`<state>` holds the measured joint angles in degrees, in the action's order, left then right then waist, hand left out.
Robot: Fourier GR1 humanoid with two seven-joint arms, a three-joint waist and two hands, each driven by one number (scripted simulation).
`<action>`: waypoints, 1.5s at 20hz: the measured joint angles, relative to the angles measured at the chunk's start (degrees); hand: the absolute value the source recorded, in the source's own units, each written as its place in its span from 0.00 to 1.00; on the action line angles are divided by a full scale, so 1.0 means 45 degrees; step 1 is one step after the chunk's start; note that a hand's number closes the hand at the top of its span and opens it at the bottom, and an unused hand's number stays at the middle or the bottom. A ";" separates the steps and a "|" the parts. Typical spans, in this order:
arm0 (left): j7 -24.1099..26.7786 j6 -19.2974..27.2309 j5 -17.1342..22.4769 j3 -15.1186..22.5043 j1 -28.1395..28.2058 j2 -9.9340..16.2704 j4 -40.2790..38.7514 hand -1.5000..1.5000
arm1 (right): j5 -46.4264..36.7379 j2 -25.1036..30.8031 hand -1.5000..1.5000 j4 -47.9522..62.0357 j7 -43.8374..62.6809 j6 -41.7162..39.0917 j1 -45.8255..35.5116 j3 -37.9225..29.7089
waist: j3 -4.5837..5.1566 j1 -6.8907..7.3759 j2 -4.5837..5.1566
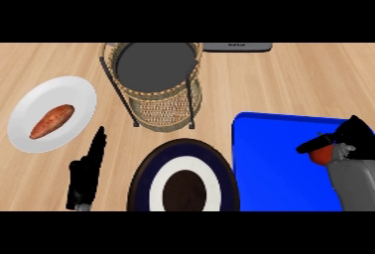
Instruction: Pick the bell pepper from the tray and place it in the tiered basket
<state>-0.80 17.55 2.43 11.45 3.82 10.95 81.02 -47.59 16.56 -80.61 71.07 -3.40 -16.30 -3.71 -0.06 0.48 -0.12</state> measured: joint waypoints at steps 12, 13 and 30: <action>0.0101 -0.0318 0.0076 -0.0259 0.0155 0.0056 0.0060 0.50 | -0.0353 -0.1096 0.00 0.0544 -0.0308 -0.0661 0.0170 -0.1323 | -0.0016 -0.0109 -0.0027; 0.0100 -0.0257 0.0018 -0.0200 0.0235 -0.0013 0.0163 0.50 | -0.0329 -0.1130 0.00 0.0400 -0.0379 -0.0730 0.0285 -0.1443 | -0.0017 -0.0120 -0.0033; -0.0188 -0.0359 -0.0382 -0.0430 0.0195 -0.0309 0.0292 0.50 | -0.1771 -0.1685 1.00 0.2105 -0.1833 -0.0381 -0.0011 -0.2305 | 0.0123 -0.0090 -0.0096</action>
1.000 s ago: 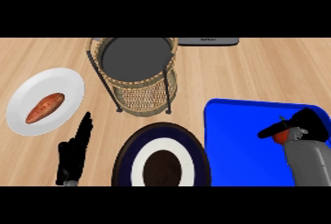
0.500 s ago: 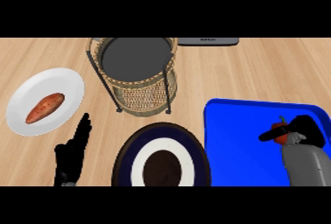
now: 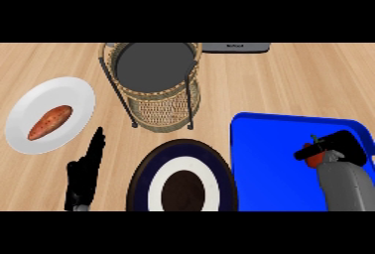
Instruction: Pick the bell pepper from the tray and place it in the tiered basket
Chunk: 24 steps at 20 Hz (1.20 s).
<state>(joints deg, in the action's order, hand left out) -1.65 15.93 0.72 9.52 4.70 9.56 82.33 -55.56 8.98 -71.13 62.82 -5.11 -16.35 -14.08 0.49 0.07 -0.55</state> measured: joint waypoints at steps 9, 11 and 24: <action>-0.0142 -0.0118 -0.0130 0.0006 0.0221 -0.0125 0.0209 0.50 | -0.1166 0.0099 1.00 -0.0008 -0.1529 -0.0204 -0.0490 0.1494 | -0.0050 0.0079 0.0023; -0.0184 -0.0223 -0.0145 0.0086 0.0116 -0.0107 0.0207 0.50 | -0.1113 -0.0281 1.00 -0.0239 -0.2863 -0.0744 -0.0756 0.2766 | -0.0075 0.0311 0.0041; 0.0138 -0.0198 0.0036 -0.0356 0.0302 -0.0092 -0.0065 0.50 | 0.1777 -0.1724 1.00 -0.7513 -0.6081 -0.3602 -0.1205 0.5203 | -0.0147 -0.0288 -0.0065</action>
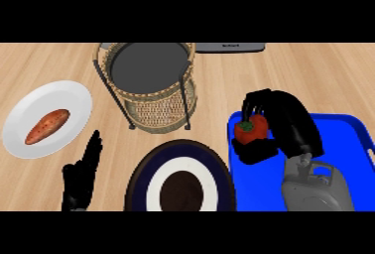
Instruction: Pick the bell pepper from the tray and place it in the tiered basket
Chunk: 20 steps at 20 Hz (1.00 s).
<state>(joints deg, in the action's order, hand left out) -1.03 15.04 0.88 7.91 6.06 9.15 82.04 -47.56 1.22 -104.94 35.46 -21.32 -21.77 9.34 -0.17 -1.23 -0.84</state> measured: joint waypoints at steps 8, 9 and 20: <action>-0.0054 -0.0083 -0.0160 0.0057 0.0019 -0.0029 0.0188 0.50 | 0.1187 0.0353 1.00 -0.4336 0.2339 -0.2487 -0.2255 -0.0837 | 0.0012 0.0146 0.0068; 0.0050 -0.0161 -0.0134 -0.0002 -0.0014 -0.0024 0.0062 0.50 | 0.1291 0.0332 1.00 -0.4449 0.2648 -0.2651 -0.2688 -0.0955 | 0.0009 0.0175 0.0078; -0.0250 -0.0452 -0.0203 -0.0146 -0.0354 -0.0058 0.0025 0.50 | 0.1176 -0.0132 1.00 -0.1243 0.3790 -0.2313 -0.7371 -0.1896 | 0.0015 0.0374 0.0142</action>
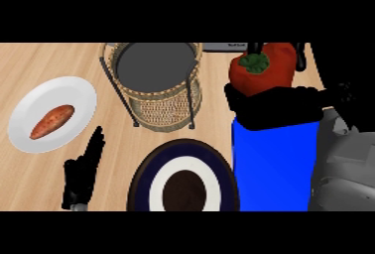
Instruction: Pick the bell pepper from the tray and place it in the tiered basket
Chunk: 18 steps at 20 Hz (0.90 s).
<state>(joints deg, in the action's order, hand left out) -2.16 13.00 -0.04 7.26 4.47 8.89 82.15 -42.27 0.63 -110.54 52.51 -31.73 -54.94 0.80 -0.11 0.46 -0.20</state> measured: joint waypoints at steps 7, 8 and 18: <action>-0.0021 0.0075 -0.0177 -0.0002 -0.0135 -0.0227 -0.0097 0.50 | -0.0632 -0.0023 1.00 0.3514 -0.0757 0.1495 -0.1458 -0.0161 | 0.0000 0.0069 0.0040; 0.0015 0.0062 -0.0183 -0.0036 -0.0115 -0.0218 -0.0089 0.50 | -0.0671 -0.0045 1.00 0.3982 -0.0977 0.1774 -0.1534 -0.0127 | 0.0000 0.0073 0.0043; 0.0468 -0.0301 -0.0203 -0.0287 -0.0094 -0.0109 -0.0272 0.50 | -0.0745 -0.0124 1.00 0.8460 -0.2647 0.4215 -0.2398 0.0968 | -0.0005 0.0145 0.0060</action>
<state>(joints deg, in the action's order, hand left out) -0.05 11.65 -0.95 5.97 4.05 8.40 80.92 -45.62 0.07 -72.47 40.60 -12.77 -65.73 5.16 -0.13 1.11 0.06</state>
